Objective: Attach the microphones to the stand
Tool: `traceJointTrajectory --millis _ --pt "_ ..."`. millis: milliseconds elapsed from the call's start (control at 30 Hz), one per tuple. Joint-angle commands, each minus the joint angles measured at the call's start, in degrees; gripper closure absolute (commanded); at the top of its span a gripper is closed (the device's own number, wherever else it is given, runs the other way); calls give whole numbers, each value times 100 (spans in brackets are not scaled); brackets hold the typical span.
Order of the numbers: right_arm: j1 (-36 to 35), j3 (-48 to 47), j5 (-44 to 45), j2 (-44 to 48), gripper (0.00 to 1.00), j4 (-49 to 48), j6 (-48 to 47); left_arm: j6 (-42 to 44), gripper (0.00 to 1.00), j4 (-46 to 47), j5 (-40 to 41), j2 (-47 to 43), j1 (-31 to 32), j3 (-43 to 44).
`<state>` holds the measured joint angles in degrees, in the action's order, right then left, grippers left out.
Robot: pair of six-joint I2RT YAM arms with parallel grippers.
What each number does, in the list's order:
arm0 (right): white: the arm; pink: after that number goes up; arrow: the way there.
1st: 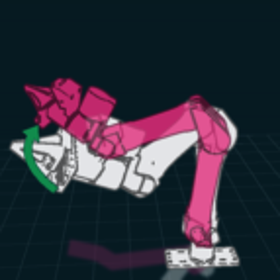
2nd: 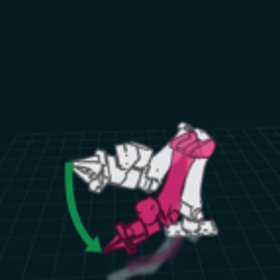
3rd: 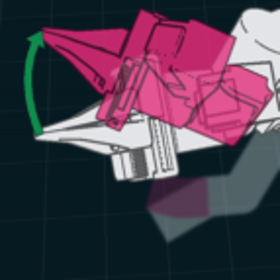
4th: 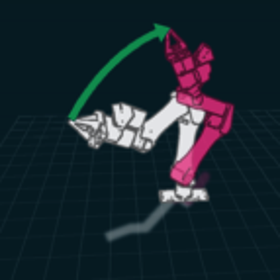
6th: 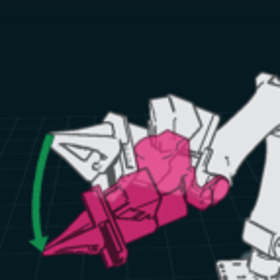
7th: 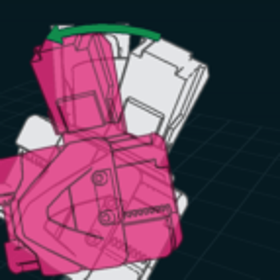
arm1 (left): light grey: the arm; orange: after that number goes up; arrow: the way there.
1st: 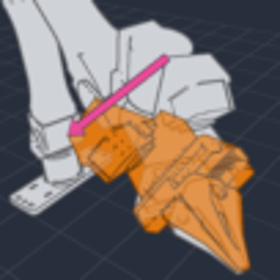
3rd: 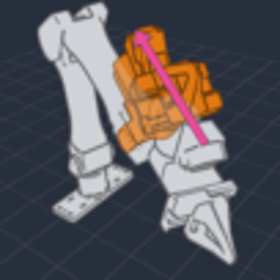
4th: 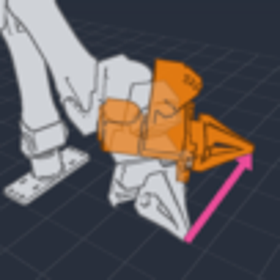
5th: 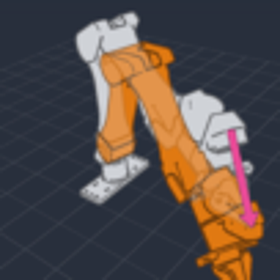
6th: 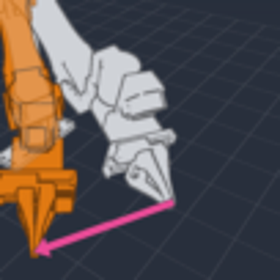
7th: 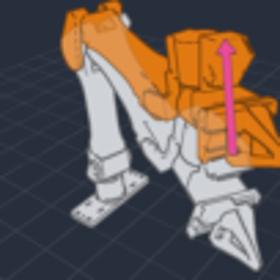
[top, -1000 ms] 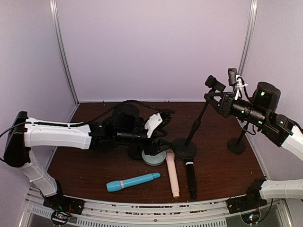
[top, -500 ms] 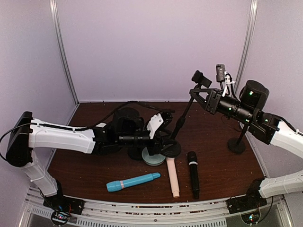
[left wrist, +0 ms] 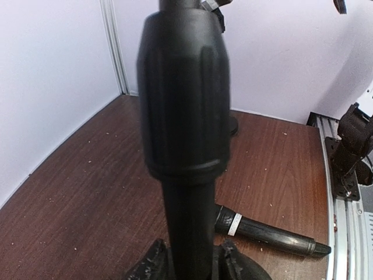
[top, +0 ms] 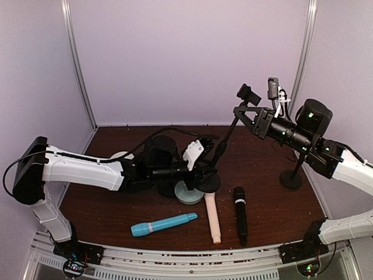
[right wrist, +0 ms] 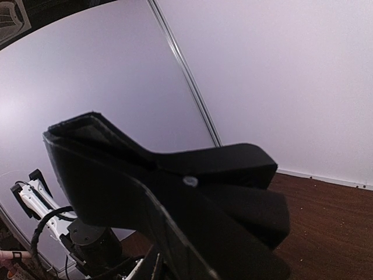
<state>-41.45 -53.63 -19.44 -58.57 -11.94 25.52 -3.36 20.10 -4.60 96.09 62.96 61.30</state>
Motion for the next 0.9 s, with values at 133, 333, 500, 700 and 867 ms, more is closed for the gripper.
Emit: traceJointTrajectory --millis 133,333,500,700,867 --pt "-40 -54 125 138 97 -737 196 93 83 398 2 163 30 158" --pt "-38 7 300 104 43 -427 100 -21 100 484 -170 63 30 90" --pt "-44 441 519 501 8 32 -8 -342 100 281 -316 -152 23 171" --pt "-102 1618 585 896 14 -205 332 -957 100 -14 -334 -304 23 330" --pt "-319 2138 685 795 24 -640 520 -1137 100 -221 -440 -364 23 496"
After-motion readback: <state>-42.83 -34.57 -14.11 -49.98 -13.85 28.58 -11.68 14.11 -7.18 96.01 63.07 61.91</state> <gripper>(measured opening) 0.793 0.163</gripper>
